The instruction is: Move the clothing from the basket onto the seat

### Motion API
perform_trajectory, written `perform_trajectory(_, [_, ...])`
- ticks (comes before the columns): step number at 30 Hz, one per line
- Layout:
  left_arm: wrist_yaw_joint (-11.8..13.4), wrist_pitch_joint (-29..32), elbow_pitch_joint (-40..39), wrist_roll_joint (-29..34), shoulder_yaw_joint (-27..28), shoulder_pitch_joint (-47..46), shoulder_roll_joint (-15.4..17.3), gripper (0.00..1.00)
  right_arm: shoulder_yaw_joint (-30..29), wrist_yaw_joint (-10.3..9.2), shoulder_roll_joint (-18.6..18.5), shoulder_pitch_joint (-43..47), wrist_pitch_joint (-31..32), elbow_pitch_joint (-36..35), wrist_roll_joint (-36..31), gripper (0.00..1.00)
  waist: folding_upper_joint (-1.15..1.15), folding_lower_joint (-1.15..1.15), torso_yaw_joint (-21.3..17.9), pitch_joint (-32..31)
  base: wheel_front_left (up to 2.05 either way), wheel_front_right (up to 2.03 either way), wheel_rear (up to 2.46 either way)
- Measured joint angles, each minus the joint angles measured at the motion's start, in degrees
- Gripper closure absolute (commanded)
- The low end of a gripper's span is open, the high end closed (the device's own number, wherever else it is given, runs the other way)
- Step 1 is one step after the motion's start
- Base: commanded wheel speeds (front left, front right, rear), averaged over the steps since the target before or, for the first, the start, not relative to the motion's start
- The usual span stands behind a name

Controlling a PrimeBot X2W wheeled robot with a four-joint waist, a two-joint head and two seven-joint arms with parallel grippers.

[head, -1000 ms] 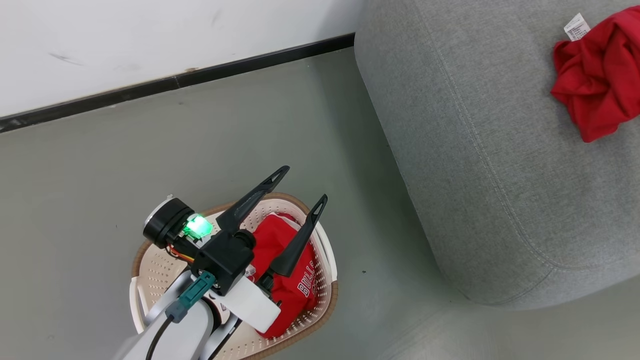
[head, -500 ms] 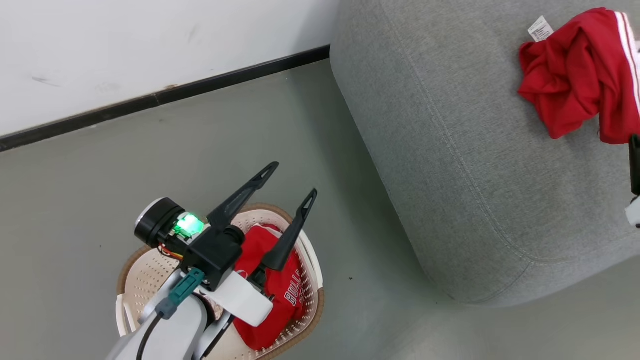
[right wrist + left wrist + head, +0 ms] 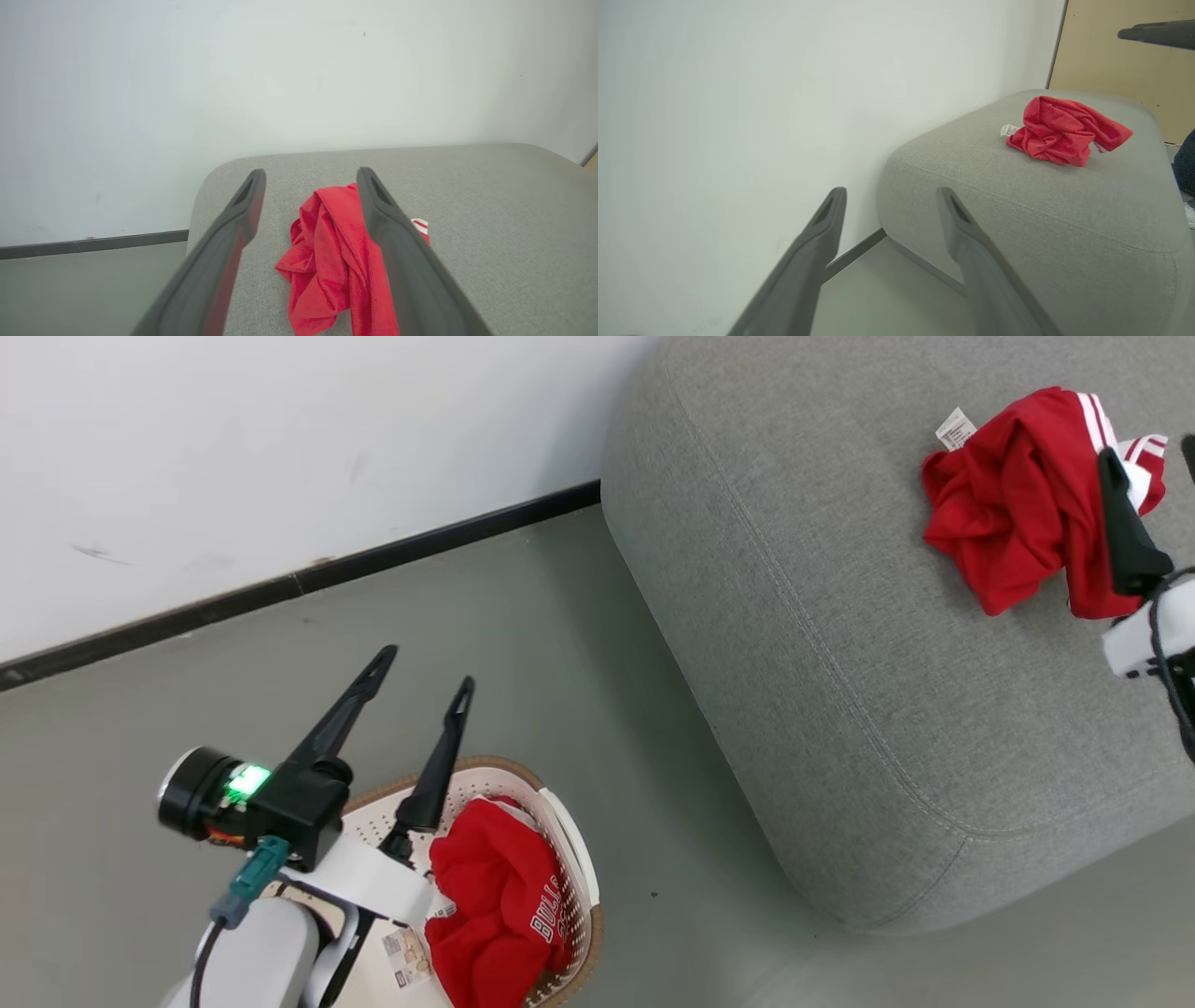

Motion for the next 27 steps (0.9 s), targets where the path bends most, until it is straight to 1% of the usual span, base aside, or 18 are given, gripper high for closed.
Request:
perform_trajectory(5, [2.2, -0.8, 2.0, -0.8, 3.3, 2.4, 0.6, 0.0, 0.8, 0.0, 2.6, 0.1, 0.0, -6.1, -3.4, 0.0, 0.0, 0.0, 0.4, -2.1, 0.0, 0.0, 0.0])
perform_trajectory(10, [3.9, -1.3, 3.6, -2.0, 6.3, 5.0, 0.8, 0.0, 2.4, 0.0, 6.0, 2.1, 0.0, -10.2, -6.7, 0.0, 0.0, 0.0, 1.2, -4.3, 0.0, 0.0, 0.0])
perform_trajectory(15, [5.7, -1.5, 5.0, -3.9, 9.1, 8.1, 0.7, 0.0, 2.8, 0.0, 8.1, 5.7, 0.0, -12.0, -9.3, 0.0, 0.0, 0.0, 2.2, -6.5, 0.0, 0.0, 0.0])
perform_trajectory(18, [6.4, -1.8, 5.6, -4.7, 10.8, 10.2, 0.4, 0.0, 2.0, 0.0, 9.7, 8.0, 0.0, -13.1, -10.6, 0.0, 0.0, 0.0, 2.8, -7.9, 0.0, 0.0, 0.0])
perform_trajectory(20, [7.4, -1.8, 6.0, -5.0, 12.0, 12.2, 0.1, 0.0, 1.4, 0.0, 11.1, 10.7, 0.0, -14.0, -11.7, 0.0, 0.0, 0.0, 3.4, -9.3, 0.0, 0.0, 0.0])
perform_trajectory(27, [7.9, -1.8, 6.7, -5.5, 13.3, 15.2, -0.5, 0.0, 1.0, 0.0, 13.7, 17.0, 0.0, -15.7, -14.8, 0.0, 0.0, 0.0, 5.0, -12.3, 0.0, 0.0, 0.0])
